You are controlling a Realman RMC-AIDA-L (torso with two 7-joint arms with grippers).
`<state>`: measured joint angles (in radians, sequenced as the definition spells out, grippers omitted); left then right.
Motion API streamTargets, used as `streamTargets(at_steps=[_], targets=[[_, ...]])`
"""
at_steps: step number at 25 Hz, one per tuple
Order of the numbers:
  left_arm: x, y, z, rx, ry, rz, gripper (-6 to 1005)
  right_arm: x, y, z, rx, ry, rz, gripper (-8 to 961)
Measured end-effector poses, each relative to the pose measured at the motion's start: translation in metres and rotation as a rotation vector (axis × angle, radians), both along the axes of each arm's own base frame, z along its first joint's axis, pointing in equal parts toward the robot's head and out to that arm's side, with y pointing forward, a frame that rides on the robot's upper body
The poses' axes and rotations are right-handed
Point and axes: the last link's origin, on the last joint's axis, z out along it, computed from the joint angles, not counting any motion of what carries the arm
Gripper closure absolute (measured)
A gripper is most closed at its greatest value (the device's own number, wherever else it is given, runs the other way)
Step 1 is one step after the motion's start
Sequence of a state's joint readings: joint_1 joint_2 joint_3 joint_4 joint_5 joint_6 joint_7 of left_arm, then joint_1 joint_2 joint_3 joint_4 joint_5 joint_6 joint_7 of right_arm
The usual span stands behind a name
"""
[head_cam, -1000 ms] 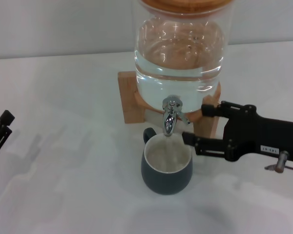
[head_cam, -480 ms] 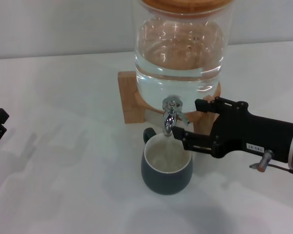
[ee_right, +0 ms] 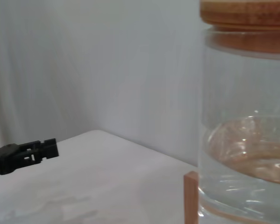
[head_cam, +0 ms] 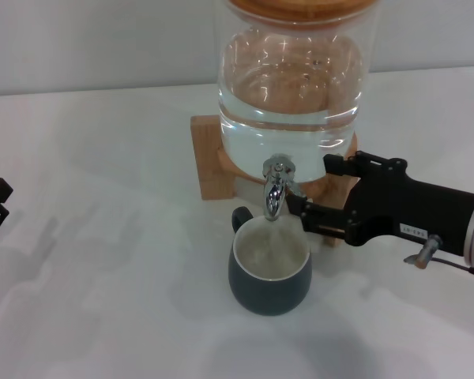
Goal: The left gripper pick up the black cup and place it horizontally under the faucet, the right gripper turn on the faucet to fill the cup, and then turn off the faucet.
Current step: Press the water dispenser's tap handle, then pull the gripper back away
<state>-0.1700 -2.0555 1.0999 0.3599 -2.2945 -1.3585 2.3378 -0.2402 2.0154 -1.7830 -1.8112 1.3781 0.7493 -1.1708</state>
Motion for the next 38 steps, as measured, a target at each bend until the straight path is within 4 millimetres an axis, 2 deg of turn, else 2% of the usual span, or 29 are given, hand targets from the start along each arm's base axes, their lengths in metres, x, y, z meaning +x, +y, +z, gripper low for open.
streamTargets(at_steps=[23, 34, 38], targets=[[0.000, 0.000, -0.002, -0.005, 0.000, 0.006, 394, 0.012, 0.018, 0.019, 0.053, -0.026, -0.013, 179], [0.000, 0.000, -0.003, -0.002, -0.005, 0.009, 394, 0.013, 0.020, 0.020, 0.050, -0.024, -0.011, 181], [-0.001, 0.000, -0.001, 0.011, -0.007, 0.017, 394, 0.014, 0.016, 0.030, 0.023, 0.023, 0.004, 181]])
